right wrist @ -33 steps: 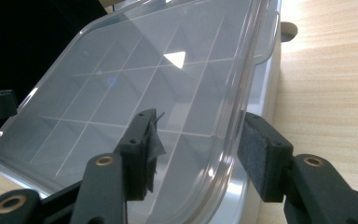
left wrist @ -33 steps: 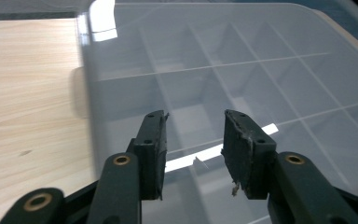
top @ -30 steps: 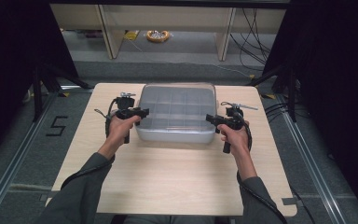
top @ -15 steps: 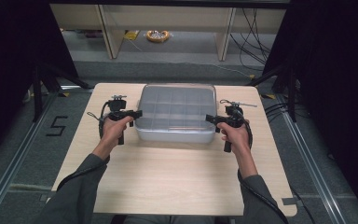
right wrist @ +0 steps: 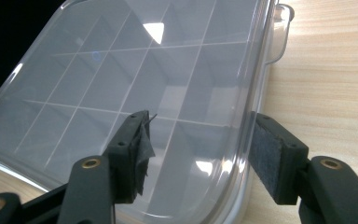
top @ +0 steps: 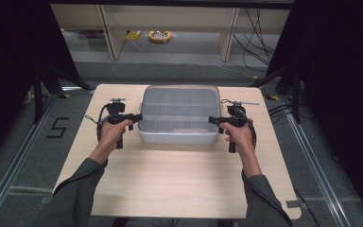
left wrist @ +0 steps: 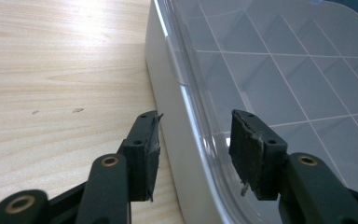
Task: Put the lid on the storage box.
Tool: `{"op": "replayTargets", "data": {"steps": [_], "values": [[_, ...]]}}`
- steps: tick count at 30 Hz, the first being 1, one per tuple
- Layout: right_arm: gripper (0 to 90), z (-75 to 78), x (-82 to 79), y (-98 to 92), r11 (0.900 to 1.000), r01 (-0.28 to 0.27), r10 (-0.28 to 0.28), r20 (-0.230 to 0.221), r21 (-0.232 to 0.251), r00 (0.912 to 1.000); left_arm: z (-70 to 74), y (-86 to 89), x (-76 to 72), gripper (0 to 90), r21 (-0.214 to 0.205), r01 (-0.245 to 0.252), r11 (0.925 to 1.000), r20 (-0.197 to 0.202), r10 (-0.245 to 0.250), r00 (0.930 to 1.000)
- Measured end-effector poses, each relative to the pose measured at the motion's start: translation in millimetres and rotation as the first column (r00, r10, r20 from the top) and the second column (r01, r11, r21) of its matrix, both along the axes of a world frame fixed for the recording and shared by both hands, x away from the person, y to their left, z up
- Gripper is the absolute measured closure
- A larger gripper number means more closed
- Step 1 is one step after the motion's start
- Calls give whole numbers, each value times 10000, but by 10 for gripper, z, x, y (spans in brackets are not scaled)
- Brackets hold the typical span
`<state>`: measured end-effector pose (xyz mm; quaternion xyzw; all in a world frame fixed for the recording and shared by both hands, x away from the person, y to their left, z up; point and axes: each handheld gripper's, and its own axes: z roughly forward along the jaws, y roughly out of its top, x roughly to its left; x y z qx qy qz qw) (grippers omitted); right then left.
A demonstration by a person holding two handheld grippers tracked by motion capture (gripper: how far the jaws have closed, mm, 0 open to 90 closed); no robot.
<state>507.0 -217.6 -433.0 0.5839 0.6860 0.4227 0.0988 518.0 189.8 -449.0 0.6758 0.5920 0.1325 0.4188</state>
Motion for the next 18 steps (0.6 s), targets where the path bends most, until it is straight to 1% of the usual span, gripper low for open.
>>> {"op": "replayTargets", "data": {"steps": [1,2,3,4,5,6,7,8,9,10,11,12,13,14,15,17,18], "values": [[387,24,-7,26,9982,365,-342,-483,480,9982,2,9,-4,518,-35,16,10000,-8,-16,10000],[376,13,6,-7,9994,11,-2,-267,356,9996,-2,9,-6,517,-34,6,10000,76,-6,10000],[373,9,7,-4,9991,66,-50,-364,421,9993,1,14,-10,516,-38,69,10000,16,-68,10000],[367,51,-37,33,9925,534,-413,-1105,1097,9930,3,12,-16,513,-52,73,10000,-48,-73,10000],[365,49,-40,21,9913,525,-387,-1137,1210,9928,3,13,-16,511,-48,116,9999,-54,-117,9999],[346,-6,4,-46,9978,-61,81,-309,662,9995,3,12,-16,509,-61,130,9999,-55,-130,9999],[332,-4,-4,-55,9957,-31,76,-493,925,9988,0,8,-15,508,-43,131,9999,-27,-131,9999],[336,-13,-2,-84,9939,-166,211,-399,1087,9990,-2,7,-13,505,-60,157,9999,-44,-157,9999],[333,-6,-5,-78,9928,116,-51,-553,1190,9985,-4,4,-9,503,-67,202,9998,-42,-202,9998],[271,-10,7,-90,9959,144,-119,-285,892,9995,-5,3,-10,509,195,264,9995,-81,-262,9996],[281,-12,11,-92,9982,278,-274,-87,529,9996,-9,-2,-9,505,164,243,9996,-72,-242,9997],[288,27,-24,-55,9904,810,-706,-942,1120,9931,-6,1,-7,508,143,246,9996,-128,-244,9996],[288,27,-24,-55,9904,810,-706,-942,1120,9931,-6,1,-7,507,143,246,9996,-128,-244,9996],[286,-3,-2,-102,9934,573,-509,-658,989,9965,-4,1,-7,507,167,216,9996,-107,-214,9997],[307,-28,-1,-147,9958,528,-489,-532,751,9974,0,3,-9,513,163,224,9996,-98,-223,9997],[310,-41,4,-174,9943,664,-621,-538,833,9966,2,13,-8,508,32,110,9999,-92,-110,9999],[317,-26,-10,-152,9869,1014,-891,-1008,1251,9909,8,17,-4,507,-103,5,9999,-68,-6,10000]]}}
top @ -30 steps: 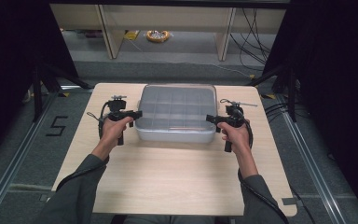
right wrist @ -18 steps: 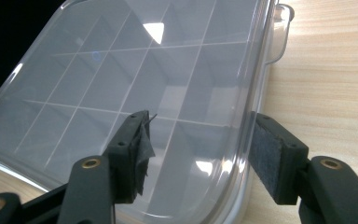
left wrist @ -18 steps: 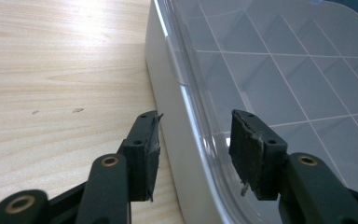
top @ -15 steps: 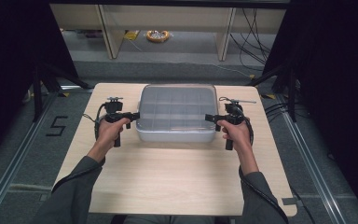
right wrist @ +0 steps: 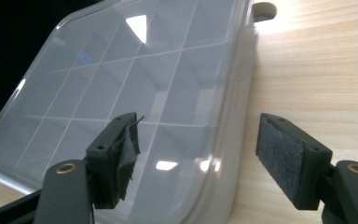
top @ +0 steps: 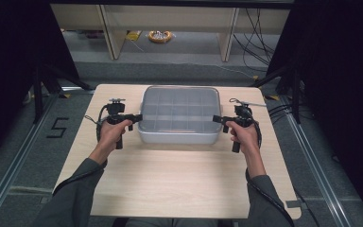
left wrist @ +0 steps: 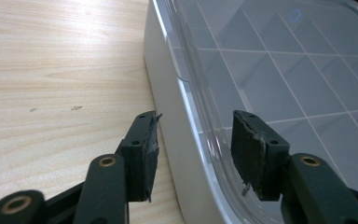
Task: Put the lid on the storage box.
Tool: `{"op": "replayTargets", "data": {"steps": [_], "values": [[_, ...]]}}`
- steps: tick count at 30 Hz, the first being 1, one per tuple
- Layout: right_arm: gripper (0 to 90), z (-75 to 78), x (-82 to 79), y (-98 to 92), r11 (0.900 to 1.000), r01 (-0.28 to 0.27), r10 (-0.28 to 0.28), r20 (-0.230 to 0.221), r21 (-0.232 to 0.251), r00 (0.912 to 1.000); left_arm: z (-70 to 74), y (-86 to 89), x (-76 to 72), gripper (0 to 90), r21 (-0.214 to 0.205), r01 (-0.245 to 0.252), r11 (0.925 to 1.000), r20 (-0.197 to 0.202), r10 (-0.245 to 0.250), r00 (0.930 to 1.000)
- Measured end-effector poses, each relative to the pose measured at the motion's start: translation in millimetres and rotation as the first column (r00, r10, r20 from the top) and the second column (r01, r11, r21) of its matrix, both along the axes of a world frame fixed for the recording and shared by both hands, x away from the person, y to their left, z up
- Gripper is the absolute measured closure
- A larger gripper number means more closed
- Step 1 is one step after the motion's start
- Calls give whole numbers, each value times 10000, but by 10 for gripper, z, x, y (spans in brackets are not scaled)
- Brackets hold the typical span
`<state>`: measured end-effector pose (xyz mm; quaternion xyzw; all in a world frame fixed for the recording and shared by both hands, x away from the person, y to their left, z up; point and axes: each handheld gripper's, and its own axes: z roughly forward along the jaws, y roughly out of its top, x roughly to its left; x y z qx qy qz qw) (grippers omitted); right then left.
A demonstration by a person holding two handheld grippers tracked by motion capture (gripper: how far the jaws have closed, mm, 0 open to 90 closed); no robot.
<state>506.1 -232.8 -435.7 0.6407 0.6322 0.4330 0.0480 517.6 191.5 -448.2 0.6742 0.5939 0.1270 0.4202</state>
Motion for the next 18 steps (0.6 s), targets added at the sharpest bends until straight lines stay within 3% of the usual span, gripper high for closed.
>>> {"op": "replayTargets", "data": {"steps": [1,2,3,5,6,7,8,9,12,13,14,18], "values": [[330,29,-14,-3,9996,131,-124,-297,241,9995,8,10,4,505,-124,-88,9999,43,88,10000],[330,29,-14,-3,9996,131,-124,-297,241,9995,8,10,4,500,-124,-88,9999,43,88,10000],[356,-41,78,-91,9971,-256,323,934,-719,9951,17,24,11,496,-235,-140,9996,91,142,9999],[393,-30,118,-94,9977,-177,248,1077,-656,9939,47,54,42,496,-380,-326,9987,84,330,9994],[390,-9,119,-72,9989,0,34,731,-465,9973,54,58,57,493,-447,-370,9983,93,375,9993],[395,-31,178,-93,9969,-99,187,1124,-779,9935,61,62,72,490,-537,-431,9976,87,436,9990],[404,-10,189,-43,9989,261,-231,769,-380,9968,68,62,90,488,-634,-473,9969,98,480,9988],[404,-10,189,-43,9989,261,-231,769,-380,9968,68,62,90,486,-634,-473,9969,98,480,9988],[414,-15,338,-35,9981,152,-94,964,-593,9953,90,38,160,481,-828,-526,9952,99,536,9985],[414,-32,379,-42,9969,117,-21,1223,-776,9925,97,16,204,477,-865,-562,9947,93,572,9983],[415,1,381,8,9986,401,-378,677,-338,9970,98,9,230,474,-901,-524,9946,105,536,9985],[413,9,450,33,9974,512,-484,556,-508,9973,101,-25,302,458,-1010,-691,9925,75,702,9975]]}}
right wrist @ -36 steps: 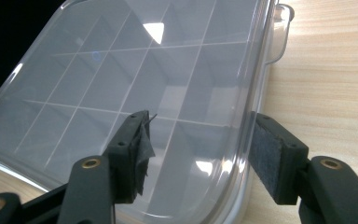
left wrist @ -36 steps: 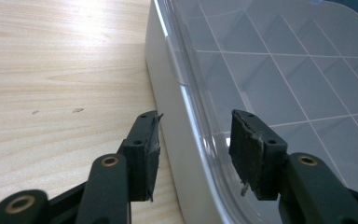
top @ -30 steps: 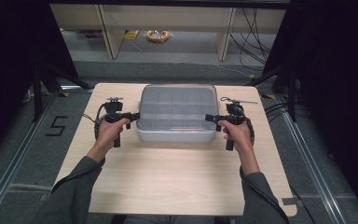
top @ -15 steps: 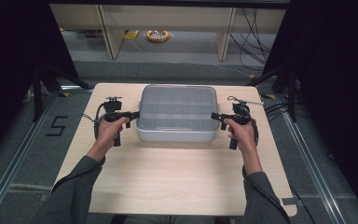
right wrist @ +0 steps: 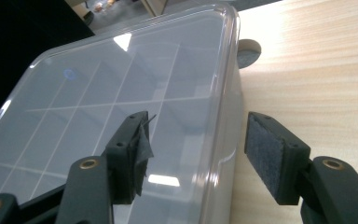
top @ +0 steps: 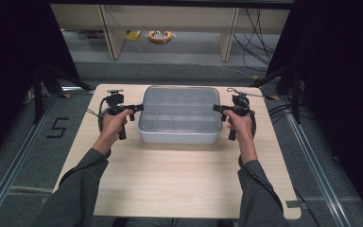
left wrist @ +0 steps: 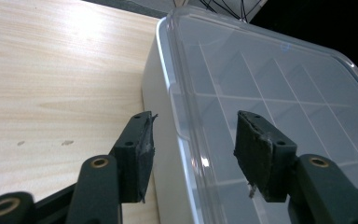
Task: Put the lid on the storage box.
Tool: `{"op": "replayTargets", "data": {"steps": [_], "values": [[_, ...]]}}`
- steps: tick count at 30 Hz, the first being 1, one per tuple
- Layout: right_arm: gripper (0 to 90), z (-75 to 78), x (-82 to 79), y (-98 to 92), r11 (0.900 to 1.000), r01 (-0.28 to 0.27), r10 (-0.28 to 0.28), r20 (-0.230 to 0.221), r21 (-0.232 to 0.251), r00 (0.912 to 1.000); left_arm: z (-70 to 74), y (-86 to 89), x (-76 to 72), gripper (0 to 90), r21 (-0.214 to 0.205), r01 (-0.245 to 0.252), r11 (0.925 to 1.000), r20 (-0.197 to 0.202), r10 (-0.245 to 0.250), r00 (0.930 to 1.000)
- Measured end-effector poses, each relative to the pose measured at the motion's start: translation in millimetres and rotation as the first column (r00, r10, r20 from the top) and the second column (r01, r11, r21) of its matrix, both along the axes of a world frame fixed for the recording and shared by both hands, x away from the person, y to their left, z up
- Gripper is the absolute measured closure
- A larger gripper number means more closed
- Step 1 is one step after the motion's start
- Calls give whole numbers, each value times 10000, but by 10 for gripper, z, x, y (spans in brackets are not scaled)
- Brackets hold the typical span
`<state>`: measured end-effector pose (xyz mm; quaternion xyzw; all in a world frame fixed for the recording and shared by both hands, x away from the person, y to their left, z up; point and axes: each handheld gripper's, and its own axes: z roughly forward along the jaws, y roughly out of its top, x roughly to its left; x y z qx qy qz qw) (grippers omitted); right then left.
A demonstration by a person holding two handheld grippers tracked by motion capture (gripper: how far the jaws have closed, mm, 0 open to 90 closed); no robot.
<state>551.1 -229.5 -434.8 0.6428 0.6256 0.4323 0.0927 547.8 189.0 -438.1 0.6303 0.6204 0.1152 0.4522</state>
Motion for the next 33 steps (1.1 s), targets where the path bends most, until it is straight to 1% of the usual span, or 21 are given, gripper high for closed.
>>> {"op": "replayTargets", "data": {"steps": [3,5,7,9,10,11,13,15,16,17,18,19,21,22,23,24,26,27,28,31,33], "values": [[425,-12,55,-6,9994,-36,36,5,-330,10000,-21,-7,70,441,-130,15,9999,-82,-16,10000],[443,-48,104,-19,9982,-354,375,431,-486,9984,-62,-1,133,444,-192,-157,9997,-327,151,9994],[447,-19,81,41,9995,-85,85,-8,-296,10000,-75,-4,150,443,-290,-229,9993,-352,219,9991],[451,-25,85,57,9993,-121,123,44,-362,9999,-99,-4,176,443,-426,-51,9991,-387,35,9992],[447,-24,88,78,9979,-171,173,32,-623,9998,-120,-25,190,446,-690,-89,9976,-580,49,9983],[448,-24,81,104,9989,-95,89,-127,-460,9999,-120,-25,190,452,-690,-89,9976,-580,49,9983],[456,-60,85,101,9981,-218,219,10,-583,9998,-155,-53,207,458,-691,20,9976,-689,-68,9976],[443,-81,82,124,9995,-239,230,-425,-208,9988,-185,-69,227,462,-1037,-9,9946,-839,-79,9964],[443,-81,82,124,9995,-239,230,-425,-208,9988,-185,-69,227,489,-1037,-9,9946,-839,-79,9964],[445,-90,70,148,10000,38,-35,-472,63,9989,-195,-83,231,502,-1110,-123,9937,-914,21,9958],[445,-90,70,148,10000,38,-35,-472,63,9989,-195,-83,231,518,-1110,-123,9937,-914,21,9958],[446,-104,83,134,9996,-122,120,-96,-274,9999,-186,-100,225,529,-810,-147,9966,-782,83,9969],[451,-95,81,136,9997,-107,105,-116,-236,9999,-176,-102,220,544,-840,-236,9962,-849,164,9962],[458,-81,84,124,9991,-219,220,45,-354,9997,-158,-105,214,547,-839,-306,9960,-819,237,9964],[458,-81,84,124,9991,-219,220,45,-354,9997,-158,-105,214,549,-839,-306,9960,-819,237,9964],[459,-48,68,144,9996,-85,79,-200,-256,9998,-144,-109,210,549,-809,-343,9961,-752,282,9968],[474,-20,75,123,9974,-348,365,258,-638,9990,-102,-107,194,561,-737,-366,9966,-811,306,9962],[475,-5,75,126,9972,-291,306,202,-687,9993,-82,-109,186,566,-715,-414,9966,-852,353,9957],[474,28,54,171,9991,38,-41,-75,-417,10000,-63,-114,178,569,-673,-441,9968,-842,384,9957],[480,58,39,183,9990,81,-84,-74,-431,9999,-17,-110,163,584,-755,-605,9953,-909,536,9944],[497,60,38,166,9983,23,-11,209,-586,9998,10,-106,158,592,-798,-729,9941,-942,653,9934]]}}
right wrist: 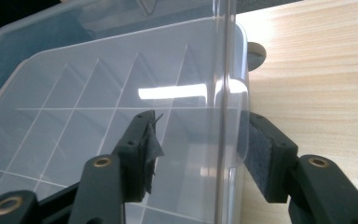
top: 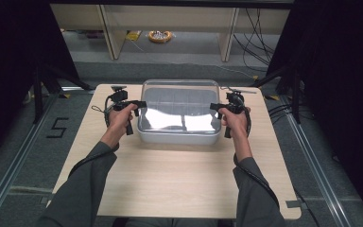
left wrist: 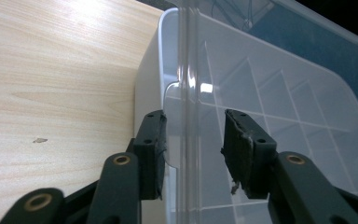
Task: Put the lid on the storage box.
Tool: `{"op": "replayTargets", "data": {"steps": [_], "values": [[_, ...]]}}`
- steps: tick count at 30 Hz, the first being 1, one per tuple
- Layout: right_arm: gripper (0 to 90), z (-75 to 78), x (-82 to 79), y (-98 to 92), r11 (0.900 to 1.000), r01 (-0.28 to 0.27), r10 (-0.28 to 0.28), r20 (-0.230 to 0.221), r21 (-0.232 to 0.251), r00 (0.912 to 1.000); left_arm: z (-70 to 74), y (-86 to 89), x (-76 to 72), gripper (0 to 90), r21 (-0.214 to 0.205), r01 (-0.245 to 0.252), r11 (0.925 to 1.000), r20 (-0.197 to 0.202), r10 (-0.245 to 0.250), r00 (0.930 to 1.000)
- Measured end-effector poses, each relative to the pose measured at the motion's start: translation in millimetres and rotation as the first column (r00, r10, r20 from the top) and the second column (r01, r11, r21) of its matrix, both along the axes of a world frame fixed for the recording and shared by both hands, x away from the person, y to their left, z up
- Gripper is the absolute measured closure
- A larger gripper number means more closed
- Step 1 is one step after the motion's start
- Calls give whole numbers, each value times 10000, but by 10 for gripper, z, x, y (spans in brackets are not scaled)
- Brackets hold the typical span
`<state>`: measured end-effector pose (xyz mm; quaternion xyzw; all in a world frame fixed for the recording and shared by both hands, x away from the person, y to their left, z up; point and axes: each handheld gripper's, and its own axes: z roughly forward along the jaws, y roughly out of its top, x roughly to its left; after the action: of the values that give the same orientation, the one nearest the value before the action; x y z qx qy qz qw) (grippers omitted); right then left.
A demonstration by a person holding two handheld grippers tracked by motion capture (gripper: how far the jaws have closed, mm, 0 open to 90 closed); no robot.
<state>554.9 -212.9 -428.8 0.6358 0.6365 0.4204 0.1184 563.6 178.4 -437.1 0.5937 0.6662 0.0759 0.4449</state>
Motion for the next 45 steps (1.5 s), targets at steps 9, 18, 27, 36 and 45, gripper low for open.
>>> {"op": "replayTargets", "data": {"steps": [9,18,27,36,45], "values": [[547,143,-50,0,9985,295,-286,-201,455,9994,114,3,-32,601,-88,-56,9999,11,56,10000],[545,223,-108,-20,9935,497,-435,-614,1027,9972,322,-1,-63,612,237,67,9997,106,-70,9999],[537,119,-69,0,9943,631,-568,-735,857,9957,199,9,-36,611,270,126,9996,-202,-120,9997],[525,-8,-43,3,9947,676,-608,-874,775,9943,52,-6,-4,603,372,130,9992,-456,-113,9989],[513,-90,-39,0,9950,721,-651,-1001,685,9929,-75,-26,19,581,261,124,9996,-547,-110,9984]]}}
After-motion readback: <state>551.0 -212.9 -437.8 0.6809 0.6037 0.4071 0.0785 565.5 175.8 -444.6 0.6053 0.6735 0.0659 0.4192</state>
